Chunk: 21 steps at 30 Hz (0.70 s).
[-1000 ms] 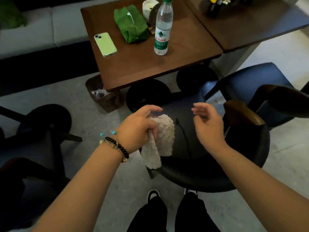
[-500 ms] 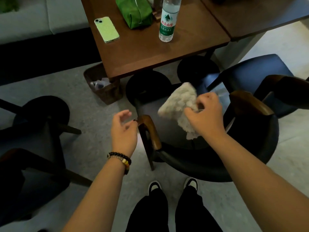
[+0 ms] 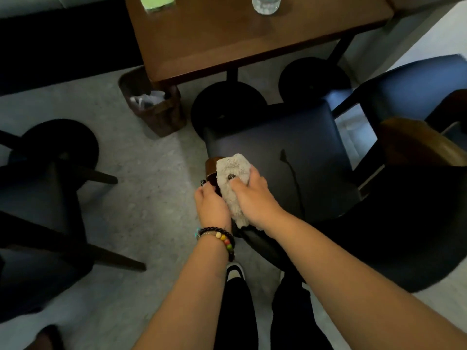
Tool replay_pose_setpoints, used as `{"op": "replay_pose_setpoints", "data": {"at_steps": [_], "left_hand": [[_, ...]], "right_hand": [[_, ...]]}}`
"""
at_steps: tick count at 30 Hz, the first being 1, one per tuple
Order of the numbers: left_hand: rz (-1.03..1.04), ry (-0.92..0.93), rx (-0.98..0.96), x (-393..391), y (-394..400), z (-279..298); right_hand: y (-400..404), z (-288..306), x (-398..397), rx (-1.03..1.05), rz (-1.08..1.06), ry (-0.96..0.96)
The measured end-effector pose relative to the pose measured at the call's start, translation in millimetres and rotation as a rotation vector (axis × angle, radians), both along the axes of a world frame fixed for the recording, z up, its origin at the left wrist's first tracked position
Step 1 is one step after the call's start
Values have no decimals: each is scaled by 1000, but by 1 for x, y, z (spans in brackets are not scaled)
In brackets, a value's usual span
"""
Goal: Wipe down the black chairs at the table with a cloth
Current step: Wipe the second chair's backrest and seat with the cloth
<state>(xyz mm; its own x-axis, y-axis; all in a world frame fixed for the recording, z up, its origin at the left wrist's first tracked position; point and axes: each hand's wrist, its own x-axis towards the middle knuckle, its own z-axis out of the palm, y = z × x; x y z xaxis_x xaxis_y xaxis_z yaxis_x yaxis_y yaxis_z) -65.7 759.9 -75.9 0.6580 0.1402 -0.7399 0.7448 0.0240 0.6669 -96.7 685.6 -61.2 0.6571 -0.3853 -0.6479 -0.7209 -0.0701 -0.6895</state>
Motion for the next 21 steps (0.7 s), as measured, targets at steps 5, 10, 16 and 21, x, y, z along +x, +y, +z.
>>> {"op": "replay_pose_setpoints", "data": {"at_steps": [5,10,16,21], "left_hand": [[142,77,-141,-10,-9,-11],[129,57,-72,-8,-11,-18],[203,60,-7,-9,-12,-14],[269,34,14,-10,-13,-10]], "right_hand": [[-16,-27,46,147,-47,25],[-25,-31,47,226,-8,-17],[-16,-29,25,158,57,-180],[-21,-28,56,172,8,-21]]}}
